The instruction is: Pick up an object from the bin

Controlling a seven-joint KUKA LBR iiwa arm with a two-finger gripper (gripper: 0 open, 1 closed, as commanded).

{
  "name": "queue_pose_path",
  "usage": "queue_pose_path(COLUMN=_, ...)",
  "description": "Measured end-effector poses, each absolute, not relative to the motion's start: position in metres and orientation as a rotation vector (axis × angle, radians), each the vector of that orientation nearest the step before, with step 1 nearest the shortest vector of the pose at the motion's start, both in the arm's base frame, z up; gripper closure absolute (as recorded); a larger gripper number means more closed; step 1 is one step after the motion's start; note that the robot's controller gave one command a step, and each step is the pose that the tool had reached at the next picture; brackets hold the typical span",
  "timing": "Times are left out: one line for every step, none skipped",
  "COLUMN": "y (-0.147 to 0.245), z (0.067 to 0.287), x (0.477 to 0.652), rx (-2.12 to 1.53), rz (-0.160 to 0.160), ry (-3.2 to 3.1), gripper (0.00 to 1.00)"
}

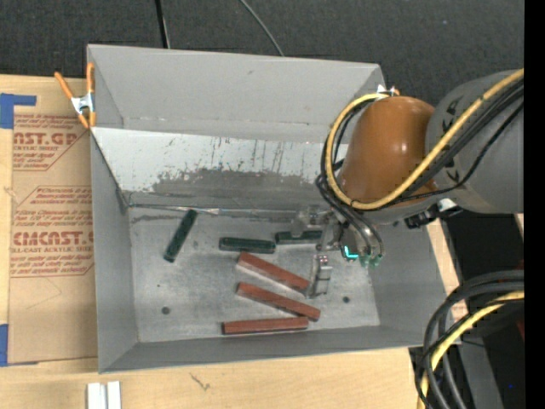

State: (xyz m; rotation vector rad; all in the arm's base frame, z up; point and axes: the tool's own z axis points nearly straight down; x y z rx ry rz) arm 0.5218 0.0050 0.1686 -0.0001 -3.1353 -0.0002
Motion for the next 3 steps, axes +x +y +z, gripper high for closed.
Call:
queue_pose_path(y=0.005, z=0.172, x=0.524, rx=0.0, rz=0.0, ry=-3.142, gripper=0.0)
queue_pose_path(y=0.01, z=0.139, x=0.536, rx=0.128, rz=0.0, ry=-3.146, gripper=0.0)
queue_pose_path(y=0.041, z=0.072, x=0.507, rx=0.613, rz=-0.002, ry=-3.091, gripper=1.0)
